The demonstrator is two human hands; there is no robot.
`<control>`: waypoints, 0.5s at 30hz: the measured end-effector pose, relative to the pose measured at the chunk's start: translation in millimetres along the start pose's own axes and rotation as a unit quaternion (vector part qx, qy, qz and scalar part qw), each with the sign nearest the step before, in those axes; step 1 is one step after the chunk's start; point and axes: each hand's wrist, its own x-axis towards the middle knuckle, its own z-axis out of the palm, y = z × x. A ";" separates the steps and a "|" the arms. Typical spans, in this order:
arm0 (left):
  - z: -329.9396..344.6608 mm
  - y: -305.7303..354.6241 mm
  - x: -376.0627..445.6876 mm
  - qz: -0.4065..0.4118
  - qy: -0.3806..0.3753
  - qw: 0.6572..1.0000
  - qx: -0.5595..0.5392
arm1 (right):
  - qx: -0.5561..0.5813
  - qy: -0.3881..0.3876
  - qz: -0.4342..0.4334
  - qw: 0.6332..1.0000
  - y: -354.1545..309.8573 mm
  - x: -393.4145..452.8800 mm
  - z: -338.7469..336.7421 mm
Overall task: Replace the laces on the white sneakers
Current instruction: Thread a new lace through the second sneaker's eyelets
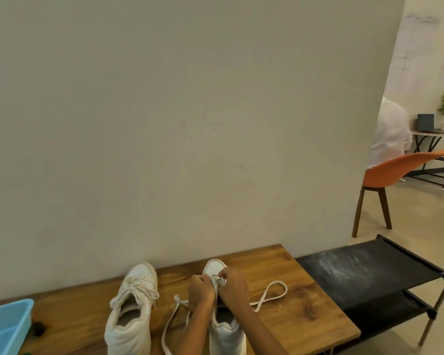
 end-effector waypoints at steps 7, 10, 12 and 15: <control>-8.7 3.5 -2.5 -0.086 0.104 0.941 -0.310 | -0.076 -0.001 0.039 0.996 5.3 -8.0 -3.4; -24.2 -1.7 5.9 -0.162 0.088 0.916 -0.357 | -0.071 -0.009 0.047 0.996 6.4 -9.1 -2.8; -32.2 2.9 11.6 -0.136 0.060 0.935 -0.321 | -0.055 -0.014 0.054 0.997 7.8 -9.3 -3.3; -40.2 8.6 2.2 0.012 -0.045 0.999 -0.012 | -0.055 -0.013 0.051 0.997 5.8 -10.7 -2.8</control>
